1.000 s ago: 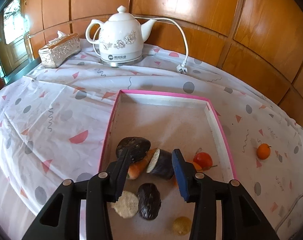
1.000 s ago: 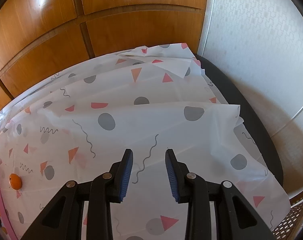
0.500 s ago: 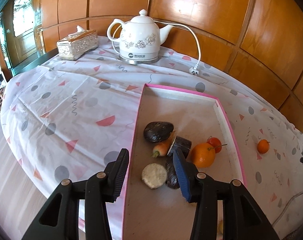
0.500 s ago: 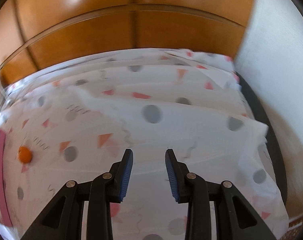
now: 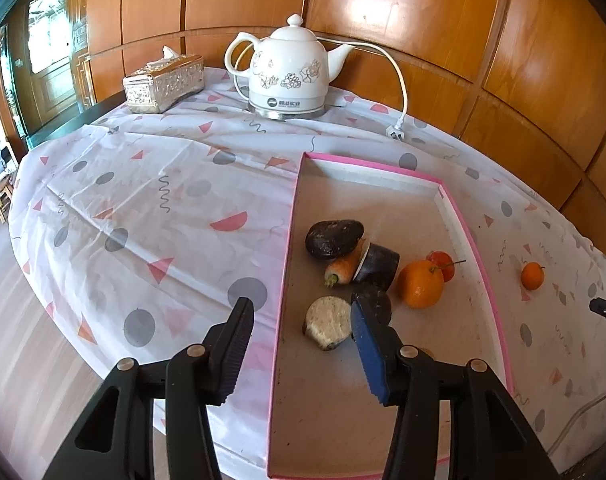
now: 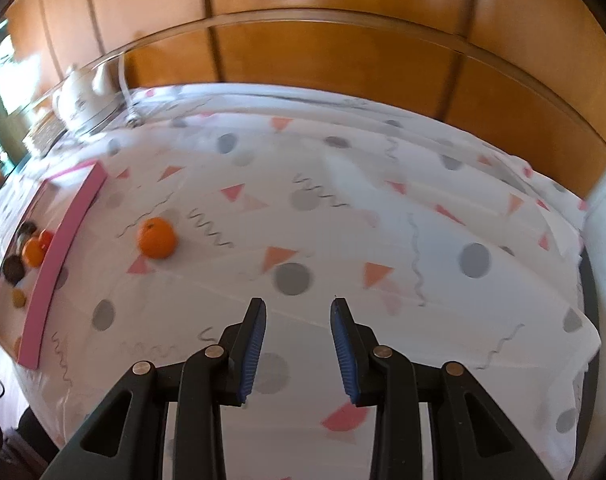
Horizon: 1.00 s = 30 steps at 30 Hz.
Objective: Organize fruits
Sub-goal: 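Withdraw the left tool while moving the right tool to the small orange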
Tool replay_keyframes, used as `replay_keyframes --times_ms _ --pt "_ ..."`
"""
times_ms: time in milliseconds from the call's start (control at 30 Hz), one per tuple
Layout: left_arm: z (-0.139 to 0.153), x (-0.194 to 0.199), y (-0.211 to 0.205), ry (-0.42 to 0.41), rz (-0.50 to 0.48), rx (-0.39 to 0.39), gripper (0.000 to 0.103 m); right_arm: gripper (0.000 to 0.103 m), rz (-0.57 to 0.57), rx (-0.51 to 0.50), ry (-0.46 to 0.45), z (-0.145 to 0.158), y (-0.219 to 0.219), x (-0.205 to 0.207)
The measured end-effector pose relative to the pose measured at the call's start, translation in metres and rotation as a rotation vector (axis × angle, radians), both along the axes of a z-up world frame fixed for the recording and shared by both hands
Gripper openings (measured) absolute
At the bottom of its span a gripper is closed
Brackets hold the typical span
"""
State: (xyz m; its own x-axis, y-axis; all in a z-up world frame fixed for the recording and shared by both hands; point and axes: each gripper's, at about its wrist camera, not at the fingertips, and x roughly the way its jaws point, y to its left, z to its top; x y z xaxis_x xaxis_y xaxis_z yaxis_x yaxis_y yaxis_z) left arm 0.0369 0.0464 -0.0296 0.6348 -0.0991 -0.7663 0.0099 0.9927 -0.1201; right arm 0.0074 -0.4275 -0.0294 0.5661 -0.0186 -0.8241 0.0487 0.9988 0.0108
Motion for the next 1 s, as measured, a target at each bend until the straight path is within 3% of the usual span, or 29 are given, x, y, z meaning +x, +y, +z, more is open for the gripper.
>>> replay_keyframes --times_ms 333,467,1000 --pt "0.002 -0.007 0.002 -0.019 -0.012 0.021 0.054 0.034 0.146 0.018 0.042 -0.002 0.052 0.026" --pt "0.003 -0.010 0.003 -0.024 -0.017 0.027 0.055 0.046 0.184 0.027 0.055 -0.006 0.077 0.044" --pt "0.001 -0.013 0.013 -0.013 0.013 0.005 0.063 0.046 0.155 0.014 0.108 -0.035 0.111 0.097"
